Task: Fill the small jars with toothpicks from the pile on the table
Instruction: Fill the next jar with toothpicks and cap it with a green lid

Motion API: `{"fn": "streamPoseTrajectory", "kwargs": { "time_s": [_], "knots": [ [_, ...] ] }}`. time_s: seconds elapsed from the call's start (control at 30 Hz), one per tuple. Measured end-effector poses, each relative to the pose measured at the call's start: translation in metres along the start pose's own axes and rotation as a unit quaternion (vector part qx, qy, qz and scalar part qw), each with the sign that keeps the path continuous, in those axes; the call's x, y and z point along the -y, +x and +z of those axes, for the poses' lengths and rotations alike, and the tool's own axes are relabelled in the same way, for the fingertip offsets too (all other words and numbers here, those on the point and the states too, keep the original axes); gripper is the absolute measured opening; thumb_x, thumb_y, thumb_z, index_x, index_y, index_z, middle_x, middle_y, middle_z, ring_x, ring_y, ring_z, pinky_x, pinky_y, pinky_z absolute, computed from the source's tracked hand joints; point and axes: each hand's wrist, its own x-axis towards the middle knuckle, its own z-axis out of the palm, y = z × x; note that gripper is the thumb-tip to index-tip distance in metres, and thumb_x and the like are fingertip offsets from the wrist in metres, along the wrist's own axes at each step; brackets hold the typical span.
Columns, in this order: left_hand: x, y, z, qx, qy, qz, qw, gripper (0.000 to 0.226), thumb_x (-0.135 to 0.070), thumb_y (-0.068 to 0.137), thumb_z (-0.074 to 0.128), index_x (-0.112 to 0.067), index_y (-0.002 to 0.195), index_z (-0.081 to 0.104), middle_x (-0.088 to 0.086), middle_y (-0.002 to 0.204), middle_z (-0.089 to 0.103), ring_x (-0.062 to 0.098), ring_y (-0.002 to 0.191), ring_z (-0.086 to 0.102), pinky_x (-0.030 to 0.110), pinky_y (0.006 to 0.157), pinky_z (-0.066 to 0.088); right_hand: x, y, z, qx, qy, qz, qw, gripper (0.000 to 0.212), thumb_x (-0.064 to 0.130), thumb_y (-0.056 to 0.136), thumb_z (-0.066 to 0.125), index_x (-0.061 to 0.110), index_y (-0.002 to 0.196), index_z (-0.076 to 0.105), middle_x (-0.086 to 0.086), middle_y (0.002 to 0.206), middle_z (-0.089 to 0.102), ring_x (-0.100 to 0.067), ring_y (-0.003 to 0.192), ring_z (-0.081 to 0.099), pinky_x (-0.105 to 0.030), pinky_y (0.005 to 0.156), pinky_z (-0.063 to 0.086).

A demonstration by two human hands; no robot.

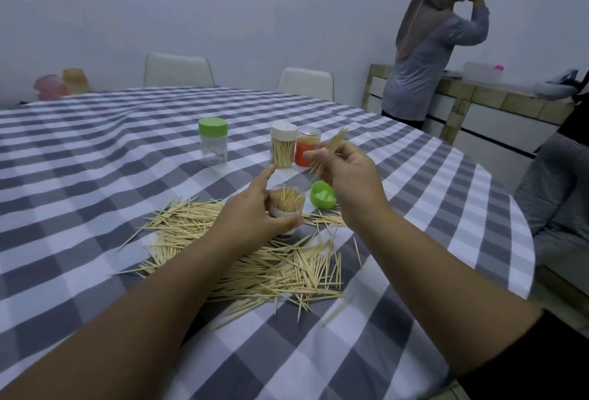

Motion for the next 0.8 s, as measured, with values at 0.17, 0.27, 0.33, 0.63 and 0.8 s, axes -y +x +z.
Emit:
{"fn": "streamPoseTrajectory", "kwargs": {
  "time_s": [0.17, 0.27, 0.33, 0.63, 0.8],
  "knots": [
    [0.001, 0.001, 0.001, 0.0, 0.006, 0.008, 1.0, 0.102, -0.051, 0.068, 0.077, -0.038, 0.148, 0.014, -0.01, 0.095, 0.069, 0.011, 0.085, 0.066, 0.042, 0.078, 0.056, -0.017, -0.006, 0.019, 0.044, -0.061, 0.045, 0.996, 0.015, 0.016, 0.097, 0.05, 0.02, 0.092, 0.063, 0.0, 0.1, 0.069, -0.008, 0.089, 0.061, -0.02, 0.07, 0.046],
    [0.002, 0.002, 0.001, -0.004, 0.01, 0.019, 1.0, 0.102, -0.051, 0.07, 0.076, -0.036, 0.149, 0.013, -0.01, 0.098, 0.07, 0.007, 0.09, 0.066, 0.039, 0.083, 0.054, -0.027, -0.011, 0.022, 0.054, -0.061, 0.07, 0.994, 0.015, 0.02, 0.098, 0.048, 0.022, 0.096, 0.063, -0.001, 0.093, 0.069, -0.017, 0.085, 0.066, -0.031, 0.071, 0.054],
    [0.002, 0.002, 0.001, -0.009, 0.015, 0.022, 1.0, 0.102, -0.051, 0.07, 0.075, -0.036, 0.149, 0.013, -0.011, 0.098, 0.07, 0.006, 0.091, 0.065, 0.038, 0.084, 0.054, -0.033, -0.013, 0.022, 0.06, -0.049, 0.077, 0.994, 0.017, 0.022, 0.099, 0.046, 0.027, 0.096, 0.062, -0.005, 0.098, 0.07, -0.024, 0.092, 0.068, -0.036, 0.074, 0.055],
    [0.001, 0.002, -0.001, 0.001, 0.016, 0.02, 1.0, 0.098, -0.045, 0.071, 0.073, -0.035, 0.149, 0.014, -0.011, 0.093, 0.068, 0.008, 0.088, 0.065, 0.038, 0.08, 0.055, -0.041, -0.01, 0.023, 0.098, -0.097, -0.013, 0.99, 0.045, 0.028, 0.102, 0.039, 0.031, 0.146, 0.032, 0.006, 0.147, 0.041, -0.01, 0.131, 0.042, -0.028, 0.103, 0.042],
    [0.004, 0.005, -0.001, 0.005, 0.021, 0.017, 1.0, 0.098, -0.038, 0.069, 0.068, -0.035, 0.151, 0.013, -0.006, 0.119, 0.064, 0.01, 0.103, 0.062, 0.039, 0.09, 0.052, -0.04, -0.008, 0.026, 0.162, -0.305, -0.074, 0.935, 0.047, 0.032, 0.103, 0.032, 0.017, 0.148, 0.03, 0.003, 0.153, 0.031, -0.008, 0.141, 0.025, -0.017, 0.108, 0.016]
  ]
}}
